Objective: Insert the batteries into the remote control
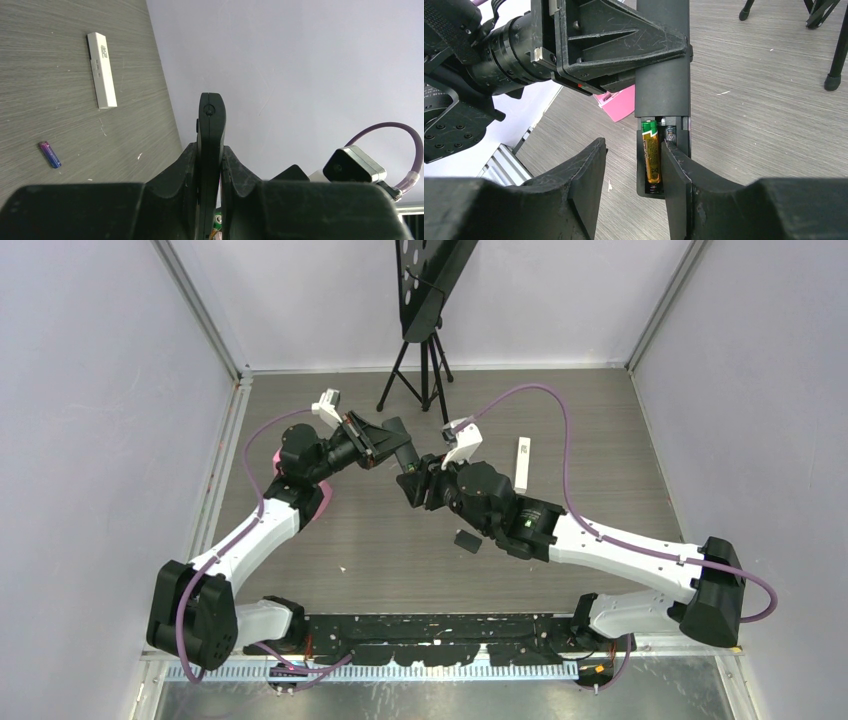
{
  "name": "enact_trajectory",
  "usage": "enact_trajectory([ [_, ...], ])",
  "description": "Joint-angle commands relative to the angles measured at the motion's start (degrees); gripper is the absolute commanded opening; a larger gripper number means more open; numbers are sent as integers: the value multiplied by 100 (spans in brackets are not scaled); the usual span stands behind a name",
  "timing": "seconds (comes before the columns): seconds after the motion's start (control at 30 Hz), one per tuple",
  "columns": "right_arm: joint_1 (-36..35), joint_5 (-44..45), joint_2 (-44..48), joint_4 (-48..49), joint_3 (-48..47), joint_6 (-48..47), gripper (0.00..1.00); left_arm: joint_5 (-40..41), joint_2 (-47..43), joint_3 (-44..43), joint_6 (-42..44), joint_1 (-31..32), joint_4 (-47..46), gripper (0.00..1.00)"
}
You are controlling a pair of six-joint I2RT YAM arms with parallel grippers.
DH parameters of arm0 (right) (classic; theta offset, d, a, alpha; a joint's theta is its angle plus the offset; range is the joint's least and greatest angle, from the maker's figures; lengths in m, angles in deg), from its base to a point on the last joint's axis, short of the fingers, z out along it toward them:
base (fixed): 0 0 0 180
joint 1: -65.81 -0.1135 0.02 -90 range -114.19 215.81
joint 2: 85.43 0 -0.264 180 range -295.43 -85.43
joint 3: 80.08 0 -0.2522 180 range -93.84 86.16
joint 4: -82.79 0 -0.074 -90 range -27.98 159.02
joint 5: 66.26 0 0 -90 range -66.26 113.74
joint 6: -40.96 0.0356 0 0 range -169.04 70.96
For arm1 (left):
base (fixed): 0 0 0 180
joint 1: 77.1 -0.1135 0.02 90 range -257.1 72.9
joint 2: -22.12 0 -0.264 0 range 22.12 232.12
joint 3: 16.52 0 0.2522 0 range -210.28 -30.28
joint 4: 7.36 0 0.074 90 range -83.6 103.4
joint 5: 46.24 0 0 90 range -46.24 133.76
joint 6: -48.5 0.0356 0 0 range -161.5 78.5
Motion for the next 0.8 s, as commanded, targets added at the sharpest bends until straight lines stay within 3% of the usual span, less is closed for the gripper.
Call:
enact_trajectory([
  [0.0, 39, 410, -65, -502, -109, -93, 51, -404, -245, -222, -436, 47, -880, 0],
  [0.33, 46, 548, 10, -490, -240, -162, 56, -419, -252, -210, -440, 47, -886, 0],
  [0.77, 100, 621, 246, -346, -212, -46, 53, -415, -242, -213, -445, 47, -917, 0],
])
